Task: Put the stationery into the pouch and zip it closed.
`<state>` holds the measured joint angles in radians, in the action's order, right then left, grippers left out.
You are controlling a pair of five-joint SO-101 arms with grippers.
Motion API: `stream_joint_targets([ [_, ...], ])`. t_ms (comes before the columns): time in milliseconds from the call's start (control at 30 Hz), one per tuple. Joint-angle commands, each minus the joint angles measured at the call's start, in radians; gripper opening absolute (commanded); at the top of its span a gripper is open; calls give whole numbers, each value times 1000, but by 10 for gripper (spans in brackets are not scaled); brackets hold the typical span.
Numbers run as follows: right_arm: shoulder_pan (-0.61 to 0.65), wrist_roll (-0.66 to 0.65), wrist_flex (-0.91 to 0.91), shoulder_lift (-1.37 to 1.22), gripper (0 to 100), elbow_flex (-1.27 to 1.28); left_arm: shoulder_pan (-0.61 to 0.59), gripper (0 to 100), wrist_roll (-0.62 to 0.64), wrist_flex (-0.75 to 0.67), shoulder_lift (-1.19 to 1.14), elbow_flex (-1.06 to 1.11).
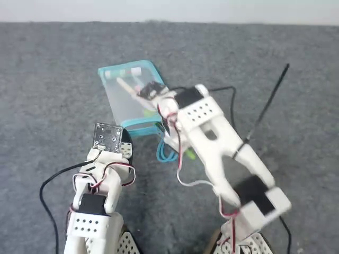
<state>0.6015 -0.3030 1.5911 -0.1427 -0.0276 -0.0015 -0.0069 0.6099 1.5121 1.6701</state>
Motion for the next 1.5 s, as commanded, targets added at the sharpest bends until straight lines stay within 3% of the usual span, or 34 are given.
stream_joint_targets([
  [0, 28, 52, 50, -73, 9, -244, 17, 11, 0, -21, 12, -36],
  [233, 137, 75, 165, -289, 16, -657, 54, 11, -2, -9, 12, -31],
  [433, 147, 132, 199, -394, 210, -858, 46, 11, -3, 6, 12, -33],
  [667, 44, 149, 203, -232, 179, -796, 44, 11, -3, 6, 14, -33],
  [933, -61, 103, 171, 122, 180, -485, 44, 11, -3, 6, 14, -38],
  [1067, -110, 75, -39, 292, 180, -130, 44, 11, -3, 6, 14, -39],
  [1267, -104, 72, -530, 440, 180, 473, 29, 11, -2, 9, 14, -64],
  [1467, -87, 169, -811, 346, 180, 592, -35, 11, 3, 20, 14, -87],
])
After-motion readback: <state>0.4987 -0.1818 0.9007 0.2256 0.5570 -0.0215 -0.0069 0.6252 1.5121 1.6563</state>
